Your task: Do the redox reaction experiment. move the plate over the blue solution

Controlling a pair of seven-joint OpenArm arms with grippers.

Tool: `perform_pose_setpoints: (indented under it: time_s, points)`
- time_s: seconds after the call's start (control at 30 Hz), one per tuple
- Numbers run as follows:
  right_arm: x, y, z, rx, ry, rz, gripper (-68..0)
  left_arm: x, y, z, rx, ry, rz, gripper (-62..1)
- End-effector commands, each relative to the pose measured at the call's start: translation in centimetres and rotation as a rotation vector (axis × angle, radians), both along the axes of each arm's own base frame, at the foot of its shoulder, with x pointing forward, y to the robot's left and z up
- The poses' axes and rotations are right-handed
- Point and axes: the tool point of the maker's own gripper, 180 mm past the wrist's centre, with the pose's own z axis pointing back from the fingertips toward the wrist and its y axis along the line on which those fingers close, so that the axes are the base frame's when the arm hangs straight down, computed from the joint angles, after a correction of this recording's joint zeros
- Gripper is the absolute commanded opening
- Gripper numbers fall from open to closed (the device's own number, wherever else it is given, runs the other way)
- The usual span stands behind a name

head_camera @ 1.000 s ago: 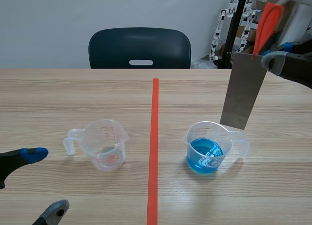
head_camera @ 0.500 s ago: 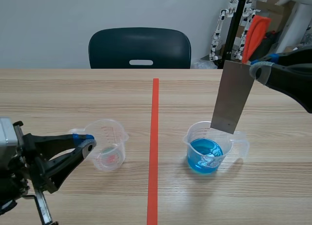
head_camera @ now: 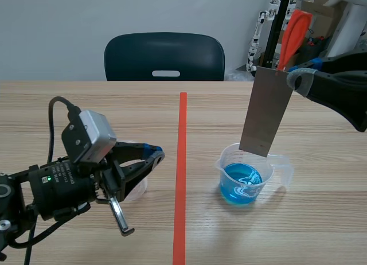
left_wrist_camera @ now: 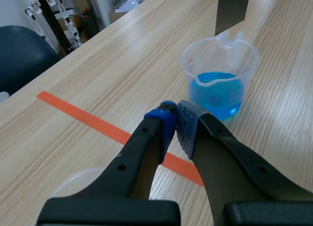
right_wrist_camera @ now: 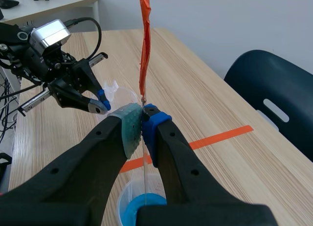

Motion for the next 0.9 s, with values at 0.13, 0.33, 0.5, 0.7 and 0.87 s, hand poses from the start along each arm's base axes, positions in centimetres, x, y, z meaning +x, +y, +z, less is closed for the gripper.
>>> perform_pose_setpoints:
  time_s: [0.13,0.33,0.5,0.7,0.87]
  points:
    - [0.1,0.2,1.7,0.032,-0.036,0.016,-66.9,0.7,-1.8,1.2,-0.03,-0.021,-0.019,-56.5]
    - [0.1,0.2,1.7,0.032,-0.036,0.016,-66.9,1.1,-2.8,1.3,-0.018,-0.017,-0.03,-56.4]
    - [0.1,0.2,1.7,0.032,-0.036,0.016,-66.9,1.0,-3.3,1.6,-0.033,-0.017,-0.04,-56.4]
    - [0.1,0.2,1.7,0.031,-0.036,0.016,-66.9,0.8,-4.0,1.8,-0.037,-0.022,-0.065,-56.4]
    - [0.1,0.2,1.6,0.031,-0.036,0.016,-66.9,0.8,-5.2,2.5,-0.042,-0.043,-0.103,-56.4]
